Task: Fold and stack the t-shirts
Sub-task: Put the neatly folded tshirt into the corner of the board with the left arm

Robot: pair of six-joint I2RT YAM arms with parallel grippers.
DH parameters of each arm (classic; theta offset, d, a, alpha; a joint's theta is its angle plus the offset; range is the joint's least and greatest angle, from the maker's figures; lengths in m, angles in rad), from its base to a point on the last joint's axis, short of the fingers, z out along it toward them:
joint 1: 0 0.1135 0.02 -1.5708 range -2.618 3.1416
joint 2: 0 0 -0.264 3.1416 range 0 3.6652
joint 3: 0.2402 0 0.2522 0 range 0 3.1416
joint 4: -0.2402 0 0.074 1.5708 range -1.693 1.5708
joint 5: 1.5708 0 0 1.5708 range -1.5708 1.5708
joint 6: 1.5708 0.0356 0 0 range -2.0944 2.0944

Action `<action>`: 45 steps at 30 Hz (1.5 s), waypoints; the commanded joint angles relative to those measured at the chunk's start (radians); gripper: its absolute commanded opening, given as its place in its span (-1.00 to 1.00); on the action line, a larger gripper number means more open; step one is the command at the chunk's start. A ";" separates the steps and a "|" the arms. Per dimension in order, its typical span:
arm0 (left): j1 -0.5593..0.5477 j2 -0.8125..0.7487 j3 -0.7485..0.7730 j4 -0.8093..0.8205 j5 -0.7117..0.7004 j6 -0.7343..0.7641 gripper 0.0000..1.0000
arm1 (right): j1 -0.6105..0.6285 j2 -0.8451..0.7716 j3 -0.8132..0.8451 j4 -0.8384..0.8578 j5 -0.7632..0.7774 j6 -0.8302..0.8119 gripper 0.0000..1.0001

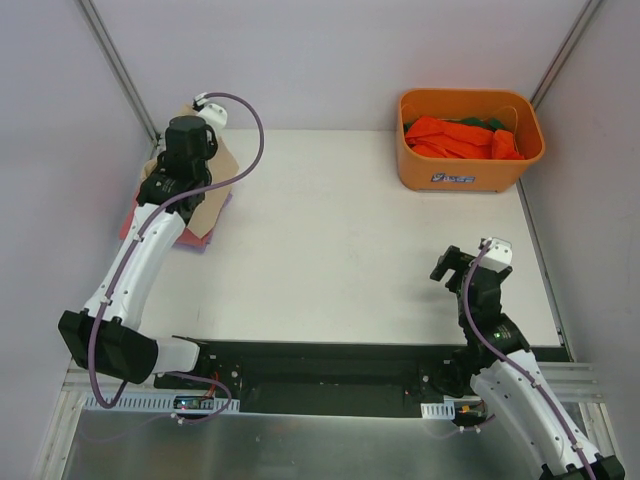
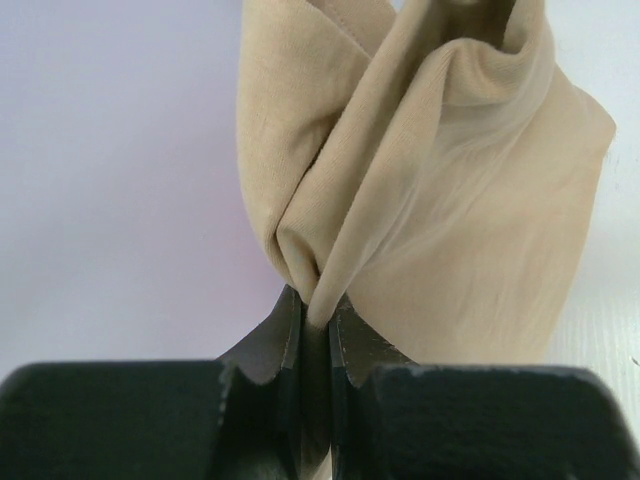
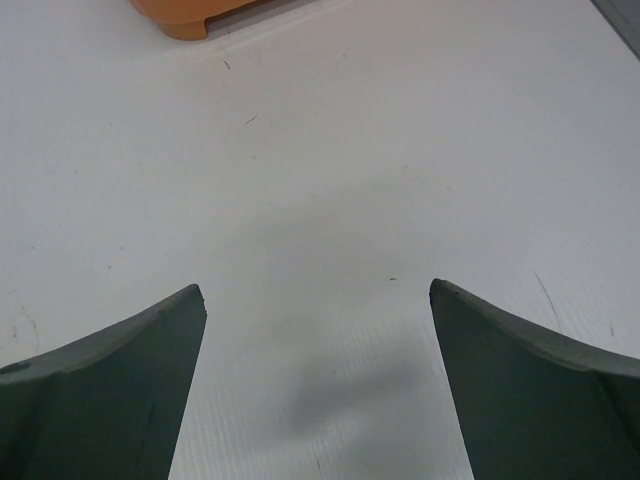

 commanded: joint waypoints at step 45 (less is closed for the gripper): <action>0.369 0.396 0.148 0.037 0.178 -0.212 0.98 | -0.001 0.106 0.032 0.005 0.114 0.046 0.93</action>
